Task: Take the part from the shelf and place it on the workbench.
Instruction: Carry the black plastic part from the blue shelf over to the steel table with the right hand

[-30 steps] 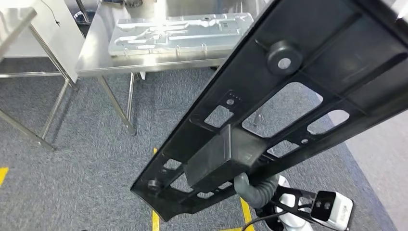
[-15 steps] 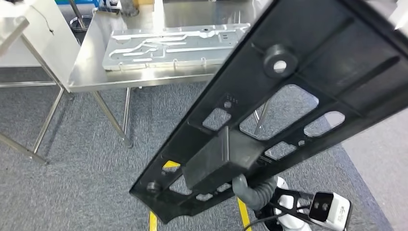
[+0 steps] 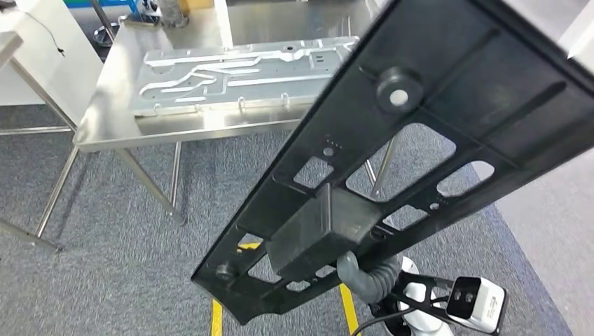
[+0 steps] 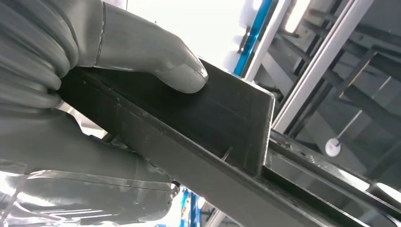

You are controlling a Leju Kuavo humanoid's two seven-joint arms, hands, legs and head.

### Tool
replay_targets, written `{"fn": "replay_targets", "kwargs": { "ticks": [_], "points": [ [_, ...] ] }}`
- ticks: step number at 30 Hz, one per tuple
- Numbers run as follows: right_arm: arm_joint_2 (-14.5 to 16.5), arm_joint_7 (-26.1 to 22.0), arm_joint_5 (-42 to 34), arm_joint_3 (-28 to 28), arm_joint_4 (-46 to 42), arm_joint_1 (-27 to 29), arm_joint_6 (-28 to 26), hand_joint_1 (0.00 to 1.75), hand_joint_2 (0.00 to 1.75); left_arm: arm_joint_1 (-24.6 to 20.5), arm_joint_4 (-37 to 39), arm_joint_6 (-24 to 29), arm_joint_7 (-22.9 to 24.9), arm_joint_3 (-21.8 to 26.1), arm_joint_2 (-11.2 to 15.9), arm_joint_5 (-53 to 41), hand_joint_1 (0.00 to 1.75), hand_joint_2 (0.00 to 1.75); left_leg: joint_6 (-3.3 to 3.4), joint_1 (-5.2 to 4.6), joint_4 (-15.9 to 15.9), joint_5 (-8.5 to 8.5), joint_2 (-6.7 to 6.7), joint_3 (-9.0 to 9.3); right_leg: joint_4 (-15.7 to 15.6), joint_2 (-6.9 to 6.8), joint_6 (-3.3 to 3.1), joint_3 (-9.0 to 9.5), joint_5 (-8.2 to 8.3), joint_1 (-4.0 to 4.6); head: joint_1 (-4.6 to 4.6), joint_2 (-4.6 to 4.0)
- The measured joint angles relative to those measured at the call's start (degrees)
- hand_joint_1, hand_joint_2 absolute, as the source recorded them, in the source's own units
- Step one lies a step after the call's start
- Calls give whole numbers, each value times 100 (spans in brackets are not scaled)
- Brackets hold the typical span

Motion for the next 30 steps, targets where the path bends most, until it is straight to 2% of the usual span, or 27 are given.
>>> {"fn": "replay_targets", "kwargs": {
  "ticks": [2, 4, 5, 6, 7, 9, 10, 11, 13, 14, 16, 17, 18, 19, 20, 21, 22, 24, 25, 26, 27, 29, 30],
  "points": [
    [5, 43, 2, 0, 17, -20, -20, 175, 175, -12, 0, -1, 5, 10, -4, 0, 0, 175, -16, 0, 709, -159, 14, -450, -23, -2, -66, 126, -87, 15, -1, 0],
    [8, 96, 5, 0, 53, -31, -59, 175, 175, 3, 0, 4, 12, 38, -4, -2, 0, 175, -9, -8, 1229, -500, 14, -925, -24, 11, -98, 245, -199, 47, -2, 1],
    [8, 115, 17, 0, 72, -35, -89, 175, 175, 11, 0, 5, 14, 56, -4, -7, 0, 175, 15, -15, 1264, -603, 14, -1070, -24, 19, -108, 321, -262, 67, -2, 1],
    [8, 129, 39, 0, 90, -44, -119, 175, 175, 14, 0, 7, 15, 71, -4, -13, 0, 175, 54, -29, 1133, -578, 14, -1137, -25, 23, -114, 408, -329, 89, -2, 1],
    [8, 142, 65, 0, 107, -57, -148, 175, 175, 19, 0, 7, 15, 83, -4, -22, 0, 175, 117, -57, 864, -395, 35, -1138, -27, 5, -122, 501, -399, 112, -2, 0],
    [8, 176, 114, 1, 143, -76, -187, 175, 175, 24, 1, 6, 15, 98, 5, -37, 0, 175, 295, -174, 200, 292, 182, -1084, -33, -36, -122, 670, -543, 152, -2, 0],
    [9, 198, 127, 2, 163, -81, -204, 175, 175, 26, 1, 5, 15, 104, 10, -45, 0, 175, 352, -224, -21, 563, 240, -1053, -40, -65, -109, 733, -614, 170, -1, 0],
    [9, 226, 138, 3, 180, -82, -223, 175, 175, 22, 1, 5, 14, 109, 14, -51, 0, 175, 383, -256, -154, 727, 266, -1031, -31, -78, -85, 790, -661, 181, -1, 1],
    [10, 267, 147, 4, 203, -92, -264, 175, 175, 12, 0, 3, 6, 116, 8, -62, 0, 175, 371, -230, -231, 738, 182, -924, 44, -109, -24, 843, -671, 195, -1, 1],
    [10, 276, 148, 4, 211, -99, -282, 175, 175, 7, 0, 1, -2, 117, 1, -67, 0, 175, 380, -205, -281, 732, 146, -850, 178, -102, 10, 814, -636, 193, -1, 0],
    [9, 265, 152, 4, 234, -110, -331, 175, 175, 3, 0, -8, -14, 120, -14, -79, 0, 175, 398, -159, -363, 690, 97, -699, 679, -54, 91, 527, -653, 166, 1, 0],
    [8, 244, 172, 4, 249, -105, -357, 175, 175, 3, 0, -15, -19, 121, -19, -86, 0, 175, 401, -149, -383, 650, 80, -645, 1000, -26, 135, 297, -747, 135, 2, 0],
    [5, 213, 206, 4, 260, -93, -388, 175, 175, 4, 0, -22, -21, 122, -22, -92, 0, 175, 394, -136, -392, 601, 63, -594, 1288, -13, 179, 44, -911, 97, 1, 1],
    [4, 178, 256, 4, 266, -73, -421, 175, 175, 6, 0, -28, -23, 124, -27, -101, 0, 175, 379, -120, -394, 545, 45, -536, 1473, -9, 219, -172, -1074, 59, 1, 1],
    [3, 146, 306, 4, 267, -49, -448, 175, 175, 9, 0, -32, -24, 125, -33, -113, 0, 175, 361, -102, -394, 481, 28, -464, 1520, -9, 254, -322, -1179, 22, 1, 1],
    [1, 122, 345, 4, 259, -21, -467, 175, 175, 12, 0, -34, -25, 127, -38, -122, 0, 175, 340, -84, -394, 411, 13, -376, 1410, -10, 284, -392, -1168, -11, 1, 1],
    [-2, 103, 372, 4, 240, 8, -479, 175, 175, 13, 0, -35, -25, 129, -46, -130, 0, 175, 314, -66, -393, 335, 0, -277, 1151, -11, 308, -389, -1002, -39, 2, 1],
    [-17, 79, 393, 2, 179, 75, -478, 175, 175, 23, 1, -35, -25, 134, -60, -136, 0, 175, 243, -46, -384, 173, -18, -109, 483, -19, 317, -322, -333, -72, 1, 0],
    [-28, 71, 399, -3, 144, 109, -475, 175, 175, 26, 2, -33, -26, 139, -66, -136, 0, 175, 198, -45, -382, 100, -23, -52, 256, -19, 291, -299, -59, -67, 2, 0],
    [-43, 70, 401, -10, 108, 138, -472, 175, 175, 29, 2, -31, -29, 145, -69, -135, 0, 175, 150, -47, -389, 46, -22, -4, 133, -14, 246, -291, 116, -55, 1, 0],
    [-55, 71, 396, -18, 77, 155, -468, 175, 175, 25, 2, -29, -33, 151, -73, -134, 0, 175, 101, -47, -383, 25, -20, 46, 104, -8, 187, -283, 141, -37, 0, 1],
    [-72, 74, 379, -32, 16, 162, -457, 175, 175, 17, 2, -26, -41, 166, -81, -133, 0, 175, 27, -37, -295, 52, -2, 66, 59, 13, 82, -170, 84, -37, -2, 0],
    [-76, 72, 366, -38, -2, 155, -450, 175, 175, 8, 2, -26, -46, 172, -87, -132, 0, 175, 3, -28, -116, 76, 5, -6, 27, 14, 37, -85, 43, -41, -3, 0]
  ]
}}
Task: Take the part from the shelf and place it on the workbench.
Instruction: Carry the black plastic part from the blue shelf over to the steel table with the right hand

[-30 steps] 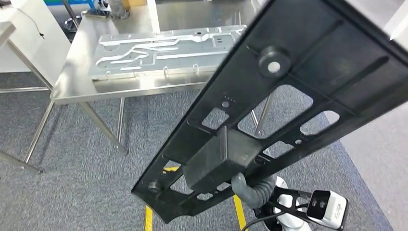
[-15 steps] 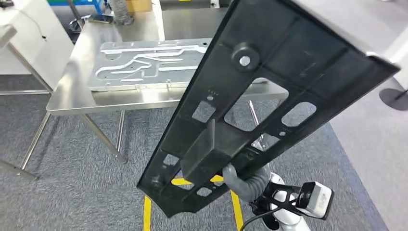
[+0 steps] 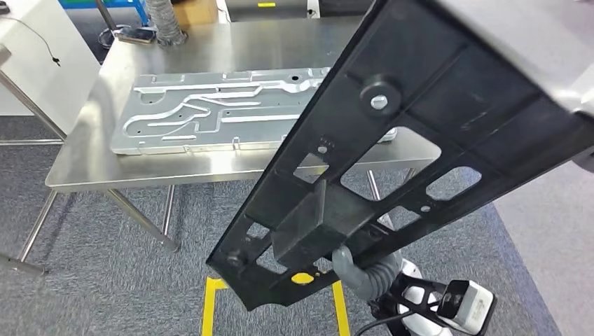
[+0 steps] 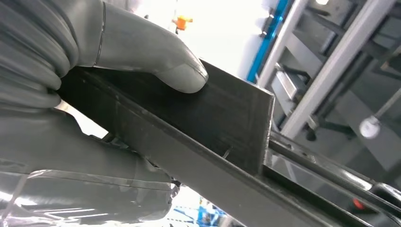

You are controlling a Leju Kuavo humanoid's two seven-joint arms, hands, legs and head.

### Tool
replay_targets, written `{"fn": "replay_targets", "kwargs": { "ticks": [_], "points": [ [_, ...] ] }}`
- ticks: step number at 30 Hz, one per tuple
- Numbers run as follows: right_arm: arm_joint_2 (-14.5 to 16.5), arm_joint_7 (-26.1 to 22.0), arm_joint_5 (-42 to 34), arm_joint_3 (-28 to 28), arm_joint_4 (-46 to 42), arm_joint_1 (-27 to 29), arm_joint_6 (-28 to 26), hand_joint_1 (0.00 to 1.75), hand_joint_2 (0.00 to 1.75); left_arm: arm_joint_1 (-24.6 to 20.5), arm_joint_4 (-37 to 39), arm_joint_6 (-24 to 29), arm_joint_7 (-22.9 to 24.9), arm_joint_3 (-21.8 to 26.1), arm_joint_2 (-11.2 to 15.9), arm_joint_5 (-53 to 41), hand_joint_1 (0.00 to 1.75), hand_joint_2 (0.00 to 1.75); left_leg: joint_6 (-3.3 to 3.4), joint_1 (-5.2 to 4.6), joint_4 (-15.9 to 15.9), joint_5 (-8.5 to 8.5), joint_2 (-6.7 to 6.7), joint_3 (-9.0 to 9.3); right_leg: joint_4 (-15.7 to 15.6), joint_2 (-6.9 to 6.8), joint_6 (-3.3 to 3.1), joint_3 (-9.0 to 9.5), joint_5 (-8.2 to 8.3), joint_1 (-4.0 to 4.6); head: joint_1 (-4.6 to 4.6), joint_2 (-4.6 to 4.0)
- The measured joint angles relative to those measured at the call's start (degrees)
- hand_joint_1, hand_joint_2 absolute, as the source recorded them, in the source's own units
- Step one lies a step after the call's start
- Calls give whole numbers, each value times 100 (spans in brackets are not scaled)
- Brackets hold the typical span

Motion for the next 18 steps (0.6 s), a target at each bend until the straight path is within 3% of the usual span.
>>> {"fn": "replay_targets", "kwargs": {
  "ticks": [2, 4, 5, 6, 7, 9, 11, 12, 15, 17, 18],
  "points": [
    [-5, 1, -28, -5, -16, -9, 21, 175, 175, -13, 0, 0, -13, 21, -8, 5, 0, 175, -36, 13, 609, -104, 12, -364, -51, -2, -64, 171, -97, -1, 0, 0],
    [-8, 2, -53, -7, -15, -13, 52, 175, 175, -5, 0, 0, -22, 49, -10, 12, 0, 175, -61, 16, 1200, -425, 11, -845, -61, 5, -90, 307, -213, 13, 0, 0],
    [-9, 2, -60, -8, -15, -12, 67, 175, 175, 4, 0, 0, -25, 58, -11, 14, 0, 175, -60, 15, 1318, -565, 11, -1020, -61, 14, -95, 385, -280, 21, 0, 0],
    [-10, 2, -62, -8, -14, -12, 77, 175, 175, 12, 0, 0, -27, 63, -12, 14, 0, 175, -44, 13, 1270, -598, 12, -1119, -62, 21, -96, 474, -350, 31, 0, 1],
    [-10, 2, -62, -8, -14, -12, 81, 175, 175, 18, 0, 0, -31, 66, -13, 14, 0, 175, -14, 7, 1069, -485, 12, -1148, -62, 25, -95, 573, -424, 41, 0, 1],
    [-10, 1, -42, -9, -13, -11, 64, 175, 175, 36, 0, 0, -40, 76, -11, 14, 0, 175, 86, -35, 399, 172, 13, -1098, -60, 25, -80, 765, -577, 64, 2, 0],
    [-12, -5, 16, -13, -11, 3, 15, 175, 175, 61, 0, -1, -48, 92, -9, 7, 0, 175, 155, -84, -26, 668, 12, -1044, -73, 42, -30, 875, -706, 84, 2, 0],
    [-14, -10, 58, -18, -12, 11, -16, 175, 175, 66, 0, -2, -54, 98, -9, 3, 0, 175, 175, -97, -93, 736, 9, -1028, -64, 51, 6, 910, -729, 90, 2, 0],
    [-25, -50, 249, -62, -47, 19, -167, 175, 175, 54, 0, -11, -74, 105, -13, -8, 0, 175, 255, -76, -196, 684, -1, -857, 149, 49, 93, 889, -698, 85, 1, 0],
    [-34, -84, 395, -122, -84, 21, -279, 175, 175, 47, 0, -21, -82, 111, -14, -15, 0, 175, 306, -62, -260, 625, -4, -724, 681, 41, 147, 580, -803, 67, 1, 0],
    [-43, -94, 465, -158, -99, 25, -324, 175, 175, 45, 0, -25, -89, 116, -15, -18, 0, 175, 321, -62, -270, 578, -4, -673, 1020, 39, 176, 333, -949, 59, 1, 0]
  ]
}}
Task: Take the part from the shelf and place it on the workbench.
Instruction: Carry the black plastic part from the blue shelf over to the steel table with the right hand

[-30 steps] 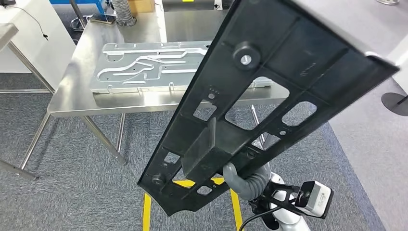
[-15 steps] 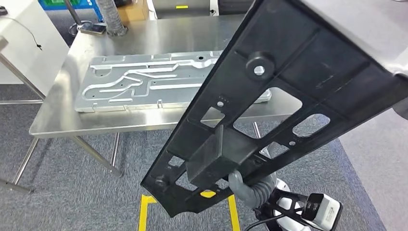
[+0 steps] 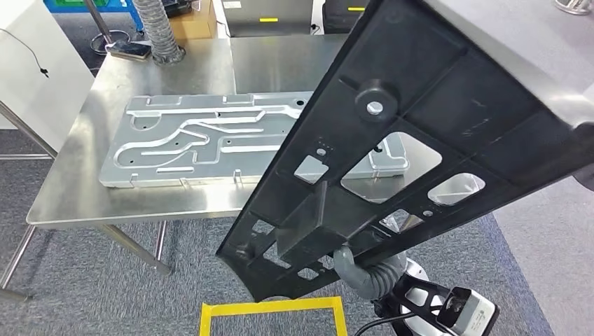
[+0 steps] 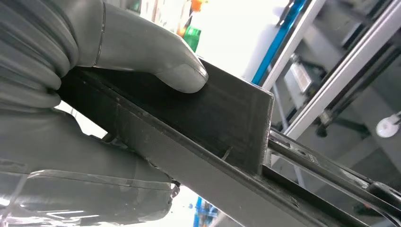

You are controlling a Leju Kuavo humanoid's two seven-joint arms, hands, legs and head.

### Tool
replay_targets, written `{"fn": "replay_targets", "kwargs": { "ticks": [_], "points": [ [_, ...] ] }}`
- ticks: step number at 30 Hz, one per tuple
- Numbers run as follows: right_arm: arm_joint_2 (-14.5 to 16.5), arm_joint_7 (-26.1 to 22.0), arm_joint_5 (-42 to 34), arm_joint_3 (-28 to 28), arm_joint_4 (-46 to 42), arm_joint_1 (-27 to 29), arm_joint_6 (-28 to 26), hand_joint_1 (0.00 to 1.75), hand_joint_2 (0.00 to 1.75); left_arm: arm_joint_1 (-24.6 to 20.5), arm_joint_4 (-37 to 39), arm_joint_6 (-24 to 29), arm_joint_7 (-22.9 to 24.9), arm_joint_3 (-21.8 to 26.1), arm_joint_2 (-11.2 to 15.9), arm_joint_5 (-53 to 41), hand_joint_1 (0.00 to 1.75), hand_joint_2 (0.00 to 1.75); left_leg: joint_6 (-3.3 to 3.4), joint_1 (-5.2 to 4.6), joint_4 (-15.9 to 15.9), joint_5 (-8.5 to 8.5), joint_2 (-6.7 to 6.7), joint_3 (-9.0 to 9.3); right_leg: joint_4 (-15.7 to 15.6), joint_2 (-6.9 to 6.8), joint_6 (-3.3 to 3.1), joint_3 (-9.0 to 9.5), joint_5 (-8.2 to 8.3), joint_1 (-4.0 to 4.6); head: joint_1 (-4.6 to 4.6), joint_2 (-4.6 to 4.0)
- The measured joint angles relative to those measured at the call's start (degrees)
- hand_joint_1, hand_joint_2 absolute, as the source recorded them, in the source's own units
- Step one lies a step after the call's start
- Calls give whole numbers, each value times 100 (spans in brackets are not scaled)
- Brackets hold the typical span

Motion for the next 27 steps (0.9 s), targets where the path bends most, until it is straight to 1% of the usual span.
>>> {"fn": "replay_targets", "kwargs": {
  "ticks": [1, 2, 3, 4, 5, 6, 7, 8, 9, 10, 12, 13, 14, 16, 17, 18, 19, 20, 21, 22, 23, 24, 25, 27],
  "points": [
    [-10, -4, 74, -36, -15, 7, -45, 175, 175, 0, 0, -2, -11, 7, -1, -3, 0, 175, 5, 0, -2, -51, -1, 49, 288, -1, 24, -245, -169, -7, 0, 0],
    [-22, -8, 155, -73, -25, 18, -89, 175, 175, 3, 0, -4, -23, 16, -2, -5, 0, 175, 5, 0, -2, -108, -5, 109, 457, -4, 43, -444, -296, -13, 0, 0],
    [-35, -14, 237, -111, -33, 32, -131, 175, 175, 6, 0, -6, -36, 27, -6, -7, 0, 175, 4, 0, -1, -169, -10, 183, 461, -7, 52, -562, -320, -18, 0, 0],
    [-50, -24, 318, -150, -41, 46, -173, 175, 175, 8, 0, -8, -46, 37, -12, -9, 0, 175, -1, 0, -1, -231, -18, 267, 288, -10, 49, -589, -199, -20, 0, 0],
    [-67, -36, 406, -198, -48, 57, -225, 175, 175, 9, 0, -11, -56, 48, -21, -13, 0, 175, -12, 0, -2, -300, -26, 360, -34, -12, 34, -553, 70, -19, 0, 0],
    [-89, -44, 506, -256, -52, 64, -294, 175, 175, 12, 1, -16, -66, 59, -34, -21, 0, 175, -30, -2, 4, -367, -32, 444, -396, -11, 4, -505, 435, -13, 0, 0],
    [-110, -35, 635, -320, -50, 60, -388, 175, 175, 12, 2, -21, -74, 70, -45, -30, 0, 175, -56, -6, 9, -423, -43, 500, -696, -14, -31, -464, 716, 4, 2, 0],
    [-127, 14, 861, -406, -45, 40, -548, 175, 175, 11, 3, -26, -83, 83, -54, -38, 0, 175, -89, -10, 12, -469, -49, 526, -889, -13, -74, -445, 936, 20, 4, 0],
    [-145, 103, 1141, -504, -31, 2, -738, 175, 175, 10, 4, -31, -92, 97, -60, -44, 0, 175, -121, -14, 23, -494, -54, 535, -963, -10, -115, -452, 1030, 36, 5, 0],
    [-161, 216, 1458, -609, -7, -58, -948, 175, 175, 4, 4, -36, -103, 109, -61, -44, 0, 175, -151, -18, 26, -500, -58, 535, -975, -8, -152, -445, 1009, 46, 8, 1],
    [-206, 504, 2230, -813, 71, -232, -1439, 175, 175, -8, 4, -44, -134, 136, -68, -39, 0, 175, -201, -17, 139, -519, -41, 509, -1033, -6, -216, -371, 1006, 22, 7, 1],
    [-234, 682, 2715, -889, 140, -351, -1728, 175, 175, -14, 4, -48, -148, 154, -75, -39, 0, 175, -226, -15, 308, -561, -30, 430, -1062, -11, -245, -317, 991, 7, 8, 1],
    [-265, 884, 3265, -947, 226, -486, -2029, 175, 175, -20, 4, -50, -160, 176, -80, -47, 0, 175, -252, -7, 585, -653, -17, 282, -1088, -16, -268, -270, 975, -6, 7, 1],
    [-354, 1324, 4434, -1007, 485, -799, -2557, 175, 175, -26, 4, -60, -172, 223, -84, -94, 0, 175, -295, 12, 1289, -925, 0, -156, -1097, -17, -297, -225, 935, -9, 7, 0],
    [-407, 1543, 4977, -1017, 637, -958, -2747, 175, 175, -27, 4, -69, -178, 240, -83, -129, 0, 175, -313, 23, 1547, -1009, 3, -360, -1095, -14, -299, -210, 916, -9, 7, 0],
    [-462, 1765, 5502, -1018, 807, -1118, -2896, 175, 175, -27, 4, -80, -183, 249, -82, -169, 0, 175, -324, 31, 1636, -988, 6, -487, -1092, -12, -296, -191, 896, -10, 7, -1],
    [-509, 1973, 5983, -1011, 981, -1283, -2993, 175, 175, -28, 4, -94, -191, 254, -81, -205, 0, 175, -335, 38, 1506, -829, 9, -506, -1088, -10, -289, -163, 873, -11, 7, 0],
    [-548, 2184, 6471, -988, 1162, -1455, -3047, 175, 175, -30, 4, -111, -201, 256, -79, -248, 0, 175, -344, 44, 1179, -559, 15, -423, -1084, -9, -277, -125, 846, -12, 7, 0],
    [-575, 2386, 6945, -945, 1351, -1638, -3051, 175, 175, -33, 4, -128, -211, 257, -74, -291, 0, 175, -339, 45, 786, -289, 27, -295, -1082, -10, -262, -92, 820, -13, 7, -1],
    [-591, 2579, 7433, -867, 1564, -1842, -3008, 175, 175, -40, 4, -150, -226, 257, -69, -338, 0, 175, -321, 38, 421, -117, 43, -191, -1075, -7, -241, -73, 805, -11, 7, 0],
    [-597, 2748, 7915, -750, 1800, -2065, -2928, 175, 175, -52, 4, -172, -240, 256, -64, -390, 0, 175, -285, 21, 187, -20, 58, -126, -1073, 1, -215, -76, 799, -7, 7, 0],
    [-591, 2888, 8363, -587, 2086, -2297, -2848, 175, 175, -64, 4, -197, -252, 256, -58, -440, 0, 175, -239, 2, 86, -4, 67, -113, -1074, 9, -186, -90, 798, -3, 7, 0],
    [-568, 2992, 8724, -391, 2405, -2527, -2782, 175, 175, -79, 4, -221, -261, 256, -52, -487, 0, 175, -196, -14, 51, -11, 71, -124, -1078, 17, -154, -104, 802, 1, 7, 0],
    [-479, 3086, 9133, 35, 3075, -2930, -2735, 175, 175, -109, 4, -250, -263, 256, -44, -567, 0, 175, -116, 9, 4, 62, 68, -96, -1059, 9, -93, -117, 764, 11, 8, 0]
  ]
}}
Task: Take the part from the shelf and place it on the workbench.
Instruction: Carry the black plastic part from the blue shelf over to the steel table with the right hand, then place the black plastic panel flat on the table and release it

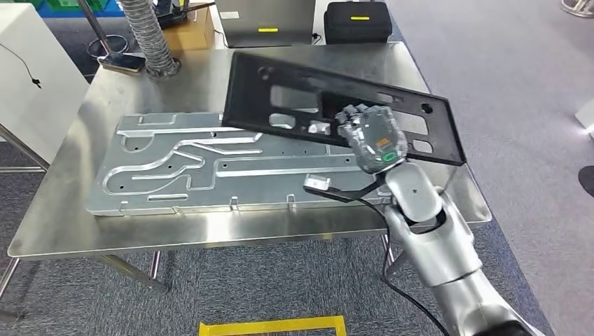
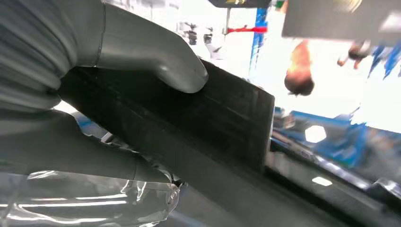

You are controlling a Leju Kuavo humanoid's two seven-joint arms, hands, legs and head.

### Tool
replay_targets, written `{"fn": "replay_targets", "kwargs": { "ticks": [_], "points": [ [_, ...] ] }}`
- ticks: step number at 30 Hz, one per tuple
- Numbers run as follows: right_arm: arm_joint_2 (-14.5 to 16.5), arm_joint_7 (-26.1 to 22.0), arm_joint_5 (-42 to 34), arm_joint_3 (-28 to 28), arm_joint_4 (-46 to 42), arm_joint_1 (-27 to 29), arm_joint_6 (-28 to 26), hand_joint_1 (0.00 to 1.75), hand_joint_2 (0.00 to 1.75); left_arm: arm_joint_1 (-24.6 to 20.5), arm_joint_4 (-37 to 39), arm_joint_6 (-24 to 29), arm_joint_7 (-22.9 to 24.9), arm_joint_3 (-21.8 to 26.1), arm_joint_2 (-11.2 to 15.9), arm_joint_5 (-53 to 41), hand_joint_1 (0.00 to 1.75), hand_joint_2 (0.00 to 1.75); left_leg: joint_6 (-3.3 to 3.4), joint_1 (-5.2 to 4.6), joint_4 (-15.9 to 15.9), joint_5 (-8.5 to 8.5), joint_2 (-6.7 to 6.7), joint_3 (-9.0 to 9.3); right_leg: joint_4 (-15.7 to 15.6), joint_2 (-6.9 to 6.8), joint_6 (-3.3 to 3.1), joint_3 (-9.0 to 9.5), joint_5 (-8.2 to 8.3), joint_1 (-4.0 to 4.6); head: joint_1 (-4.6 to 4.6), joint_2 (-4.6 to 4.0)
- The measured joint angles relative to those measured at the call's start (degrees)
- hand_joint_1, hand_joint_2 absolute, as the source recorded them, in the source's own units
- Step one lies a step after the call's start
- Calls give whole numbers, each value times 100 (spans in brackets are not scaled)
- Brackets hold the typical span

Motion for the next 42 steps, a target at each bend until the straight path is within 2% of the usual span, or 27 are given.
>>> {"fn": "replay_targets", "kwargs": {
  "ticks": [2, 4, 5, 6, 7, 8, 9, 11, 12, 15, 16, 18, 20, 21, 22, 23, 25, 27, 29, 31, 33, 35, 36, 37, 38, 40, 42],
  "points": [
    [157, 1, 108, 380, 705, -358, -16, 175, 175, -40, 0, -15, 4, -1, 1, -66, 0, 175, 56, 29, -51, 31, -3, 33, 337, -18, 40, -147, -205, -3, 1, -1],
    [365, -39, 123, 729, 1499, -670, -67, 175, 175, -67, 0, -25, 6, -1, 1, -118, 0, 175, 82, 23, -57, 27, -11, 41, 1100, -25, 60, -526, -542, -20, 1, 0],
    [481, -82, 119, 896, 1916, -784, -97, 175, 175, -74, 0, -25, 6, -1, 1, -137, 0, 175, 87, 21, -56, 21, -21, 45, 1459, -26, 69, -725, -649, -28, 1, 0],
    [591, -130, 112, 1036, 2291, -865, -118, 175, 175, -77, 0, -22, 6, -1, 1, -151, 0, 175, 88, 21, -53, 14, -36, 51, 1644, -27, 73, -848, -651, -35, 1, 0],
    [694, -179, 103, 1153, 2643, -929, -135, 175, 175, -77, 0, -18, 6, 0, 1, -160, 0, 175, 84, 21, -48, 4, -56, 59, 1610, -27, 70, -867, -543, -43, 1, 0],
    [793, -229, 84, 1243, 2953, -993, -143, 175, 175, -77, 0, -12, 6, 0, 1, -166, 0, 175, 72, 21, -37, -12, -79, 70, 1334, -28, 56, -771, -334, -49, 1, 0],
    [879, -269, 59, 1312, 3215, -1057, -152, 175, 175, -75, 0, -7, 6, 0, 1, -173, 0, 175, 55, 20, -20, -32, -98, 77, 924, -28, 30, -609, -91, -50, 1, 0],
    [1039, -342, -16, 1428, 3680, -1200, -178, 175, 175, -74, 0, 1, 1, 0, 0, -185, 0, 175, 3, 1, 27, -76, -120, 68, 240, -28, -18, -327, 192, -25, 0, -1],
    [1105, -369, -64, 1472, 3872, -1257, -193, 175, 175, -72, 0, 6, -4, 1, -1, -189, 0, 175, -25, -7, 39, -90, -122, 61, 93, -25, -35, -269, 219, -12, -1, -1],
    [1235, -407, -219, 1535, 4332, -1343, -215, 175, 175, -67, -1, 10, -23, 8, 0, -193, 0, 175, -113, 1, 42, -118, -115, 63, 17, -19, -90, -231, 205, -13, -1, 1],
    [1262, -408, -269, 1543, 4458, -1365, -220, 175, 175, -66, -1, 5, -29, 10, 0, -197, 0, 175, -145, 8, 116, -181, -100, 36, -10, -23, -120, -208, 213, -24, -1, 1],
    [1299, -408, -379, 1549, 4690, -1409, -235, 175, 175, -67, 0, -13, -37, 13, 8, -221, 0, 175, -202, 23, 598, -461, -68, -173, -50, -31, -166, -166, 220, -41, -1, 0],
    [1307, -408, -486, 1544, 4898, -1426, -280, 175, 175, -63, 0, -39, -61, 13, 23, -255, 0, 175, -239, 32, 1358, -780, -58, -532, -50, -35, -185, -151, 208, -40, -1, 0],
    [1304, -406, -527, 1537, 4988, -1424, -316, 175, 175, -58, 0, -51, -81, 13, 31, -273, 0, 175, -251, 39, 1600, -832, -57, -656, -49, -35, -187, -143, 202, -40, -1, 0],
    [1301, -405, -558, 1529, 5066, -1421, -353, 175, 175, -53, 0, -60, -100, 13, 36, -287, 0, 175, -259, 49, 1624, -770, -55, -676, -46, -33, -182, -133, 195, -43, -1, 0],
    [1298, -402, -578, 1521, 5125, -1420, -389, 175, 175, -50, 0, -64, -117, 13, 43, -299, 0, 175, -263, 61, 1416, -610, -53, -578, -42, -28, -169, -117, 186, -48, -1, 0],
    [1293, -399, -596, 1506, 5207, -1425, -425, 175, 175, -54, 0, -68, -130, 13, 56, -313, 0, 175, -267, 85, 615, -244, -51, -172, -24, -15, -125, -83, 157, -46, -1, 0],
    [1278, -384, -607, 1489, 5266, -1437, -427, 87, 87, -58, 0, -63, -133, 13, 64, -323, 0, 175, -217, 81, 111, -118, -58, 93, -7, 9, -66, -73, 140, -27, -1, 0],
    [1248, -340, -621, 1466, 5322, -1443, -420, 0, 0, -63, 0, -44, -139, 13, 69, -351, 0, 175, -126, 63, 42, -126, -63, 128, -25, 30, 5, -67, 150, -17, 0, 0],
    [1181, -305, -656, 1429, 5377, -1430, -465, 0, 0, -69, 0, 4, -152, 13, 72, -380, 0, 175, -37, 71, 12, -91, -51, 134, 27, 25, 74, -78, 103, -30, 0, 0],
    [1093, -324, -749, 1376, 5429, -1398, -621, 0, 0, -72, 0, 95, -170, 13, 77, -412, 0, 87, 36, 77, -14, -53, -41, 124, 473, 6, 115, -269, -190, -45, 1, 0],
    [1030, -469, -964, 1276, 5465, -1330, -902, 0, 0, -68, 0, 189, -192, 13, 87, -448, 0, 0, 68, 60, -12, -38, -38, 97, 1257, -3, 132, -622, -591, -48, 1, 0],
    [1011, -623, -1140, 1193, 5471, -1282, -1068, 0, 0, -65, 0, 222, -205, 14, 92, -461, 0, 0, 76, 48, -11, -32, -40, 88, 1544, -4, 133, -746, -692, -47, 1, 0],
    [1000, -816, -1339, 1085, 5471, -1234, -1215, 0, 0, -63, 0, 245, -217, 16, 96, -465, 0, 0, 80, 36, -8, -28, -45, 82, 1624, -5, 122, -768, -678, -46, 1, 1],
    [995, -1043, -1563, 962, 5465, -1192, -1333, 0, 0, -61, 0, 262, -225, 19, 100, -473, 0, 0, 82, 22, -5, -26, -51, 82, 1458, -6, 97, -671, -555, -40, 1, 0],
    [996, -1634, -2147, 691, 5361, -1106, -1422, 0, 0, -62, 0, 286, -234, 23, 94, -496, 0, 0, 75, -6, 5, -22, -59, 81, 656, -11, -1, -254, -196, -7, 1, 0],
    [1014, -2438, -3207, 378, 4954, -935, -1147, 0, 0, -65, 0, 304, -232, 28, 82, -533, 0, 0, 42, -26, 16, -17, -58, 70, 67, -33, -76, 33, 1, 37, 0, 0]
  ]
}}
